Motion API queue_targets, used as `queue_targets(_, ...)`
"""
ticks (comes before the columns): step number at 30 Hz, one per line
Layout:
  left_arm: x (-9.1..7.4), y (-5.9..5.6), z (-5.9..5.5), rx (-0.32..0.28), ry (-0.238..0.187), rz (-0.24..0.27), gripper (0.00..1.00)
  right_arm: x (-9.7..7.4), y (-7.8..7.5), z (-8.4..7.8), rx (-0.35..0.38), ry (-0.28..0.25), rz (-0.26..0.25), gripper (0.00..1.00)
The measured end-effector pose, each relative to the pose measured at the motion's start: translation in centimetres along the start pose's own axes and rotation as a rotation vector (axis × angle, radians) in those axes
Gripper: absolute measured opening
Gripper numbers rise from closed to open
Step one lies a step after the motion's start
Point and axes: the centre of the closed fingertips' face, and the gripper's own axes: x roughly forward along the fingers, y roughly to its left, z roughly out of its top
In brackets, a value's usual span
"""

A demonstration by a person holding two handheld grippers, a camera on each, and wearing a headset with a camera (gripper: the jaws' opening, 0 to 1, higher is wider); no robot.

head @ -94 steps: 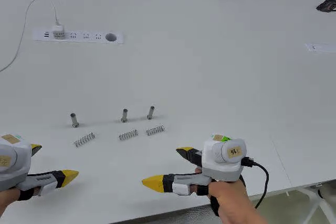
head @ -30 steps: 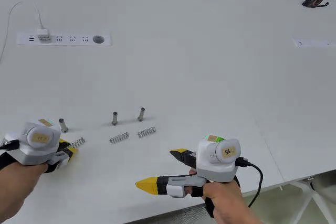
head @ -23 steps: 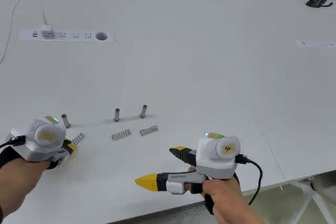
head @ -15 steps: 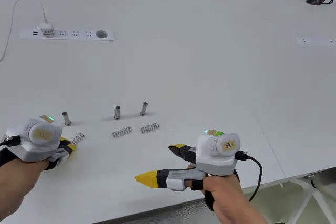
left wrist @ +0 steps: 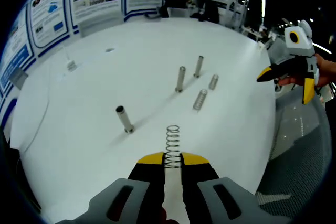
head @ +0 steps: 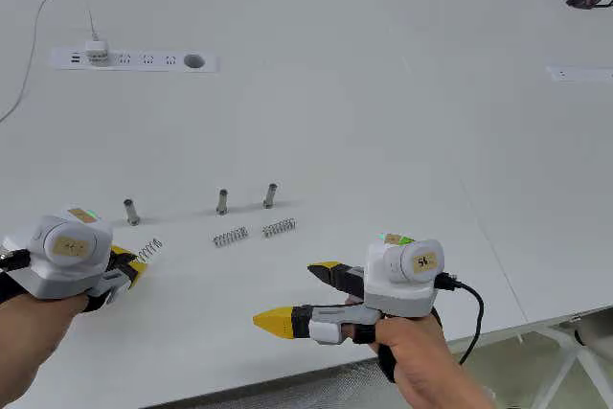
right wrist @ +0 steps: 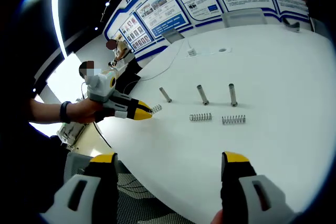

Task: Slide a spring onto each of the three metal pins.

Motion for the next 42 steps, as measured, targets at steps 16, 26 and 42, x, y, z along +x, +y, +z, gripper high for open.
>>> queue_targets(16,-2.4,-2.5,-0.4,0.031,-0.023,-0.044,0.11,0.6,0.7,0.0,-0.004,0.013,0.043,0.78)
queue_targets(26,-3.2,-4.3,1.1,0.098,-0.051,-0.083,0.11,1.1,1.5,0.8,-0.004,0.012,0.093,0.74)
queue_targets(42,-4.8,-8.5,4.5,0.22,-0.113,-0.171,0.11,1.7,4.3,3.0,0.03,-0.034,0.221,0.61)
